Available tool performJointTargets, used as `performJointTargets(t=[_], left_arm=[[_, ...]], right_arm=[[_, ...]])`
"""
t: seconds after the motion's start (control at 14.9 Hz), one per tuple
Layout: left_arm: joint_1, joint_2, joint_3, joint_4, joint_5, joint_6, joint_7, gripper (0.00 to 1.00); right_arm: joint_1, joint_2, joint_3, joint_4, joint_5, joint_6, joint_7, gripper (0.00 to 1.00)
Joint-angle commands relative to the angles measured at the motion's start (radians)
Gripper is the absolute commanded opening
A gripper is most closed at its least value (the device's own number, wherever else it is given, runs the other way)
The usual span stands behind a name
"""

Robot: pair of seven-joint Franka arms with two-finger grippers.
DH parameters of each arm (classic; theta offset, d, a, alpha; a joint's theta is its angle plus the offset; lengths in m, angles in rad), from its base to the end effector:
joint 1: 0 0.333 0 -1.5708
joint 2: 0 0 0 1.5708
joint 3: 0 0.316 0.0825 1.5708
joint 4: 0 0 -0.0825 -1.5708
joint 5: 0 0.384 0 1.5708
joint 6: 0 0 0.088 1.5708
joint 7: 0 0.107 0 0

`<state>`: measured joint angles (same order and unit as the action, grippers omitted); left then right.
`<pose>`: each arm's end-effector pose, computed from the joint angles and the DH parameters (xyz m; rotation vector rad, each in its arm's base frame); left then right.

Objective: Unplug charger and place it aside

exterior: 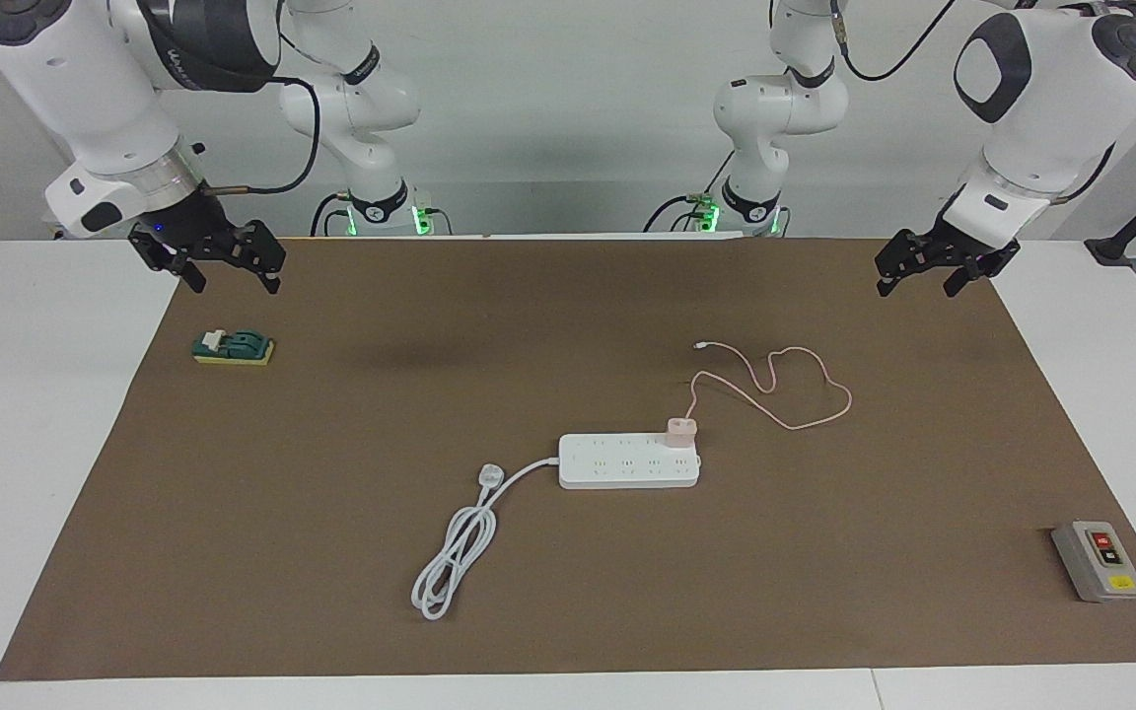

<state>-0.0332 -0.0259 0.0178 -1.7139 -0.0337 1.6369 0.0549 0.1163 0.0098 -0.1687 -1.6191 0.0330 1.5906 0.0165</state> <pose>0.5476 -0.0117 0.5768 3.1038 -0.1044 -0.0783 0.5570 -0.0253 0.5981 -3.1071 0.1091 0.0584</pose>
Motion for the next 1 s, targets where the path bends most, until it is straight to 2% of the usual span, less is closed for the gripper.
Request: performJointTargets(t=[0.0, 0.67, 0.94], left_arm=[[0.001, -0.031, 0.004, -0.029, -0.008, -0.008, 0.005, 1.0], [-0.011, -0.032, 0.002, -0.033, -0.008, -0.005, -0.069, 1.0], [-0.059, -0.035, 0.001, -0.05, -0.009, 0.033, -0.393, 1.0]], right_arm=[[-0.001, -0.007, 0.0, 0.001, 0.015, 0.008, -0.026, 1.0], [-0.001, -0.014, 0.001, -0.016, 0.019, 0.002, -0.009, 1.0], [0.049, -0.013, 0.011, -0.016, 0.025, 0.029, 0.294, 1.0]])
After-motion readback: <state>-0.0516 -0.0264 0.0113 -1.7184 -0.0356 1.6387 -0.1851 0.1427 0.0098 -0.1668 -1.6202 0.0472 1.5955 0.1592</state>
